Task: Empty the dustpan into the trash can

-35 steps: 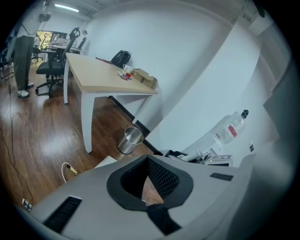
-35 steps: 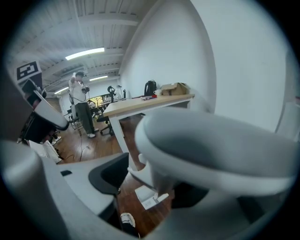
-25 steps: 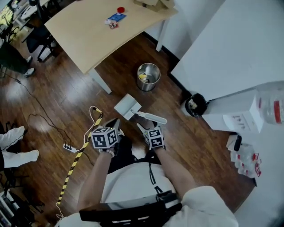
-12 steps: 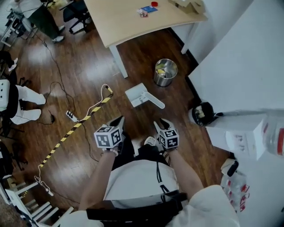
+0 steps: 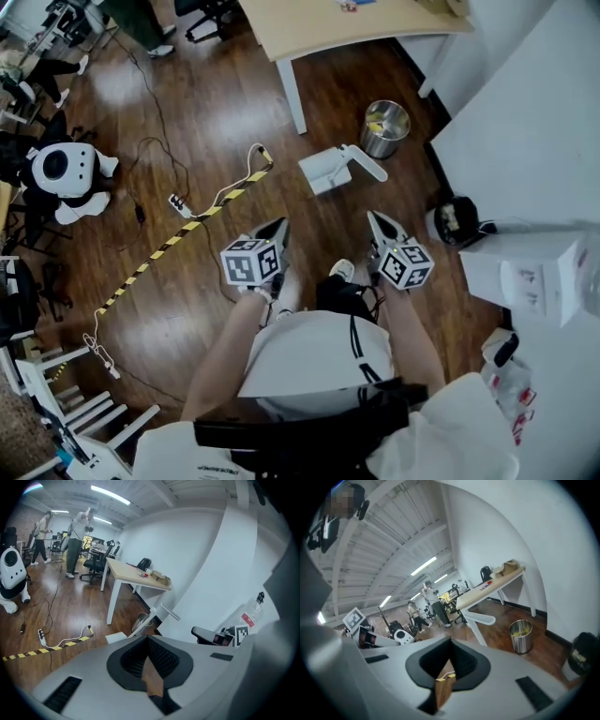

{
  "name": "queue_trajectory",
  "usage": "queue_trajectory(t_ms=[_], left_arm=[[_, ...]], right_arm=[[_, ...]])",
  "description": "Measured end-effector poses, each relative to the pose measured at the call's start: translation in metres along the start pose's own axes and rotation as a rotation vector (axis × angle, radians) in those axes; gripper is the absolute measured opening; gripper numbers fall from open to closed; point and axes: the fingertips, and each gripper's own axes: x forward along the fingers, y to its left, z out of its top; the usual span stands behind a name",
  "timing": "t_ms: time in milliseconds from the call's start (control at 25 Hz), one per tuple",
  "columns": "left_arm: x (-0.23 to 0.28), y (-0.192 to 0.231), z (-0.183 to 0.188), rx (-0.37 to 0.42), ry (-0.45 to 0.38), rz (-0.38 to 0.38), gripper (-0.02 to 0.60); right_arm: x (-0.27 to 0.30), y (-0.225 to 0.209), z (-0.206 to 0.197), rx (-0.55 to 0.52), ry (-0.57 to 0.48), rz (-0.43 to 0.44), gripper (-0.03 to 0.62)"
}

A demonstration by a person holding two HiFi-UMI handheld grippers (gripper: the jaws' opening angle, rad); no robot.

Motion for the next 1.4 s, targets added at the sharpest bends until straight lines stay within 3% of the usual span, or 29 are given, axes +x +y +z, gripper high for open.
queue_trajectory(t_ms=[120, 320, 480, 640, 800, 1000, 1400], left_arm=[[-0.03, 0.006, -0.013, -0.019, -0.038, -0.012, -0.01], [-0.09, 0.024, -0.036, -0.035, -0.102, -0.052, -0.011], [-0.138, 0.023, -0.044, -0.02, -0.155, -0.116, -0.011], [-0.163, -0.006, -0.057, 0.048, -0.162, -0.216, -0.011], [-0.173, -0.057, -0.073, 0.098, -0.141, -0.316, -0.011], [-0.18, -0.114, -0.084, 0.103, -0.119, -0.392, -0.011], [-0.171, -0.197, -0.12, 0.115, -0.118, -0.408, -0.011]], right_arm=[[-0.015, 0.036, 0.004, 0.024, -0.046, 0.025, -0.003], [-0.034, 0.104, -0.027, -0.05, -0.01, 0.01, -0.002], [-0.065, 0.154, -0.045, -0.095, 0.011, -0.079, -0.002], [-0.112, 0.185, -0.045, -0.1, -0.032, -0.181, -0.002], [-0.172, 0.193, -0.033, -0.067, -0.115, -0.244, -0.002], [-0.232, 0.185, -0.02, -0.086, -0.177, -0.308, -0.002], [-0.301, 0.148, -0.02, -0.096, -0.171, -0.328, -0.002]])
